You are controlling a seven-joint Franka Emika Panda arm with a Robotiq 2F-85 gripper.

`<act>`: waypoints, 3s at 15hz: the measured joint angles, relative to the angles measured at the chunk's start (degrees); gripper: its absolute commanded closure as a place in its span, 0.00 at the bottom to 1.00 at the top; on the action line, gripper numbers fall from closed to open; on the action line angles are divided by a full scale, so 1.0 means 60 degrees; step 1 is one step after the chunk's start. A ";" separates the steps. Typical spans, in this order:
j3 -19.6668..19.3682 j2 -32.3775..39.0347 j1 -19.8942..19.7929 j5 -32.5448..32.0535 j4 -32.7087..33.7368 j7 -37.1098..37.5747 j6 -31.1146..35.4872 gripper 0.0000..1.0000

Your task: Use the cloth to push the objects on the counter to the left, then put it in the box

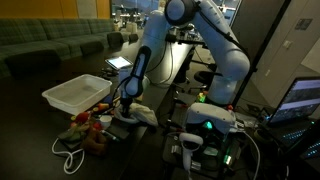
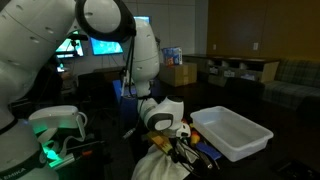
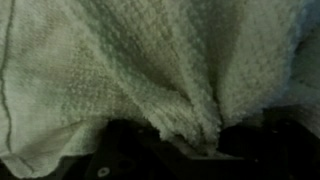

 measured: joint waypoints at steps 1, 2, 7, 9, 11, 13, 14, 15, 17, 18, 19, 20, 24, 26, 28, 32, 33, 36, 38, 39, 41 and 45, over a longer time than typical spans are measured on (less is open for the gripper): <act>0.0049 0.0031 0.0243 -0.0006 -0.0013 0.0065 0.0171 0.91; 0.0080 0.0064 0.0496 -0.0019 -0.0016 0.0136 0.0338 0.91; 0.0256 0.0212 0.1850 -0.0053 -0.0008 0.0496 0.1007 0.91; 0.0368 0.0279 0.2318 -0.0055 0.0020 0.0657 0.1244 0.91; 0.0399 0.0365 0.2777 -0.0055 0.0097 0.0887 0.1482 0.91; 0.0400 0.0463 0.3176 -0.0055 0.0232 0.1156 0.1682 0.91; 0.0400 0.0507 0.3318 -0.0055 0.0313 0.1285 0.1735 0.91; 0.0400 0.0551 0.3434 -0.0053 0.0409 0.1407 0.1754 0.91; 0.0410 0.0616 0.3546 -0.0051 0.0556 0.1581 0.1755 0.91; 0.0427 0.0639 0.3550 -0.0051 0.0601 0.1622 0.1752 0.91; 0.0447 0.0645 0.3527 -0.0051 0.0623 0.1629 0.1734 0.92; 0.0500 0.0645 0.3453 -0.0051 0.0628 0.1627 0.1703 0.91; 0.0570 0.0550 0.2893 -0.0165 0.0556 0.1326 0.1332 0.90; 0.0559 0.0410 0.2413 -0.0269 0.0392 0.1024 0.0925 0.91; 0.0427 0.0233 0.1936 -0.0290 0.0167 0.0776 0.0594 0.92; -0.0278 -0.0007 0.1300 -0.0299 -0.0088 0.0587 0.0293 0.91; -0.0507 -0.0041 0.1203 -0.0302 -0.0097 0.0572 0.0214 0.92; -0.1198 -0.0089 0.0976 -0.0317 -0.0099 0.0541 0.0018 0.91; -0.1667 -0.0096 0.0889 -0.0329 -0.0082 0.0539 -0.0148 0.92; -0.1916 -0.0099 0.0874 -0.0334 -0.0064 0.0542 -0.0213 0.91; -0.2442 -0.0089 0.0867 -0.0345 -0.0002 0.0557 -0.0315 0.91; -0.3458 0.0081 0.0868 -0.0459 0.0375 0.0791 -0.0372 0.91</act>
